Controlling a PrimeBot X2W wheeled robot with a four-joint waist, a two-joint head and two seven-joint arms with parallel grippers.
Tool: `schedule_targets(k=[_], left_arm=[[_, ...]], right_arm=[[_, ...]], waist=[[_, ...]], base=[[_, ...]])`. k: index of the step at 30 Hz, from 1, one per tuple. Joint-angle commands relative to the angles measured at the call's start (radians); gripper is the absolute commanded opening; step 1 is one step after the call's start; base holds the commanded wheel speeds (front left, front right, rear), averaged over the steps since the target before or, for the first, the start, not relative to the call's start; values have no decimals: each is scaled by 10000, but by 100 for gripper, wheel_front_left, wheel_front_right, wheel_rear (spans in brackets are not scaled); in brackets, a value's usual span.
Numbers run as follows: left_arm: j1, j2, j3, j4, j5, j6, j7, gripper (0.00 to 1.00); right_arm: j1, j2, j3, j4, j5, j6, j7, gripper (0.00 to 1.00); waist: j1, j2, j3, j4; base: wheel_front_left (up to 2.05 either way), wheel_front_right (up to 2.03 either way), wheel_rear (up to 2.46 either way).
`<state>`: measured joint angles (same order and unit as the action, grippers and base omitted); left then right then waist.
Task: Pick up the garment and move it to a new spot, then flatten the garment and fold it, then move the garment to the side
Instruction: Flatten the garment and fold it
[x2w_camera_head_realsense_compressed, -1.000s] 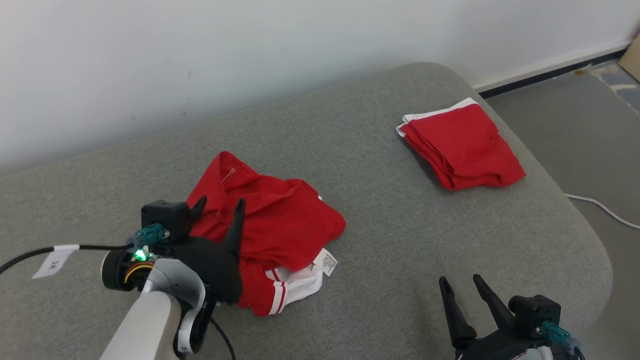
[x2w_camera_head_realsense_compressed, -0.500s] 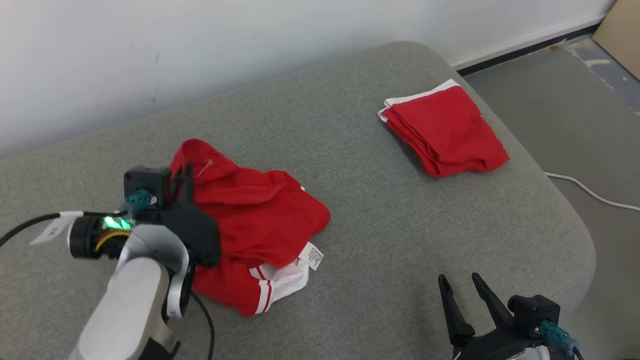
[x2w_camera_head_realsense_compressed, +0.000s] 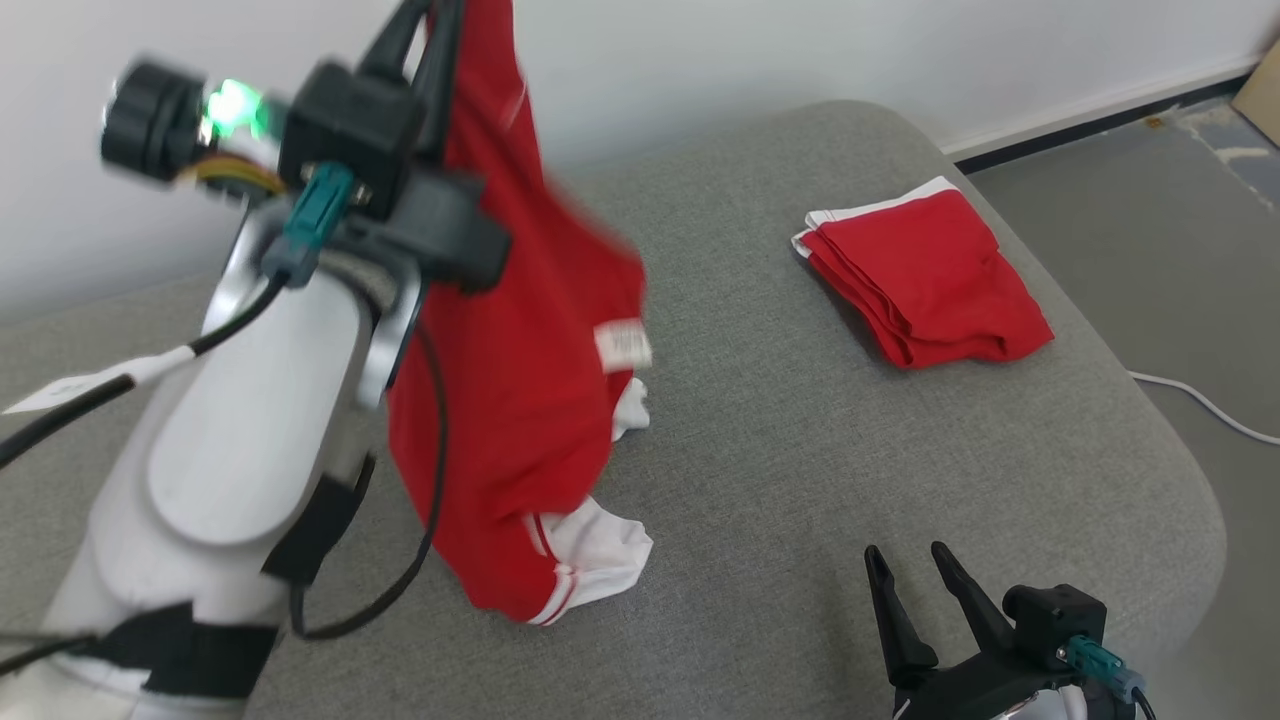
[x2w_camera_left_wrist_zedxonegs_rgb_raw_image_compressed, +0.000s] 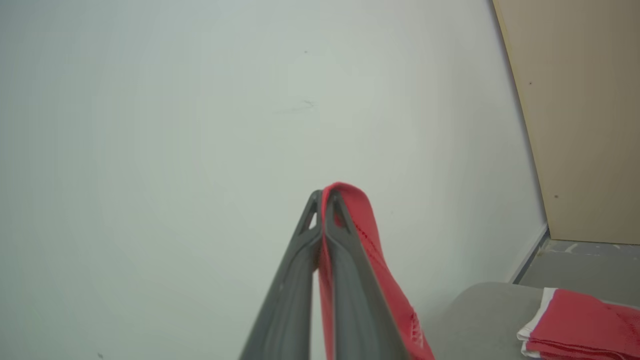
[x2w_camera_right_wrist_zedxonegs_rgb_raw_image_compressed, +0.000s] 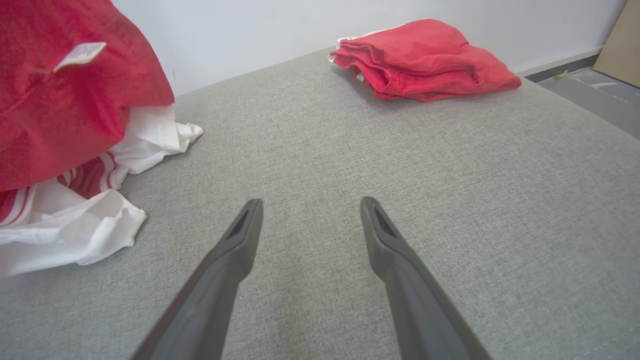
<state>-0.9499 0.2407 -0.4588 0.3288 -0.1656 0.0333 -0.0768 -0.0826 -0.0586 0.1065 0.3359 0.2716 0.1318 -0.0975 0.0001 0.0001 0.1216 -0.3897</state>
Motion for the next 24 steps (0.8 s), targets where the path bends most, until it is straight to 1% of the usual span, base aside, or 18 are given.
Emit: schedule_targets(k=[1,5,6,9,12,15,17,20,22,24], left_arm=[[-548,-199,-109,-170,99,-135,-268,0],[-1680,-647,-303,-465,108,-421,-740,0],[-1680,-647,-303,-465,108,-421,-740,0],[-2289,-1021,-384,-569,1,-551,-868,0],[-2764,-1312,-244,-671,-258,-484,-1030,0],[-2847,-1543,97,-750,-825,-330,-1175,0],[-2538,-1589,265,-673,-1157,-231,-1156,0],[-1641,-1511,612,-434,-1615,25,-1143,0],[-771,-1387,1011,-263,-2016,243,-1196,0],[421,-1129,1420,-28,-2467,477,-1235,0]], right_arm=[[-62,27,11,17,87,-22,-75,100],[27,38,23,113,119,-22,-91,100],[27,38,23,113,119,-22,-91,100],[56,43,59,174,109,-22,-68,100],[118,49,56,164,53,-22,-33,100],[187,42,3,137,56,-22,-49,100],[197,30,-16,101,74,-22,-55,100],[223,-33,-55,56,56,-22,-20,100],[199,-48,-64,-17,23,-22,26,100],[142,-51,-38,-115,-9,-22,72,100]], waist=[[-1,-1,-89,52],[-1,-1,-237,134],[-1,-1,-237,134],[-1,-1,-368,215],[-1,-1,-472,347],[-1,-1,-472,586],[-1,-1,-416,802],[-1,-1,-332,1203],[-1,-1,-268,1463],[-1,-1,-207,1680]], base=[[0,0,0],[0,0,0],[0,0,0],[0,0,0],[0,0,0],[0,0,0],[0,0,0],[0,0,0],[0,0,0],[0,0,0]])
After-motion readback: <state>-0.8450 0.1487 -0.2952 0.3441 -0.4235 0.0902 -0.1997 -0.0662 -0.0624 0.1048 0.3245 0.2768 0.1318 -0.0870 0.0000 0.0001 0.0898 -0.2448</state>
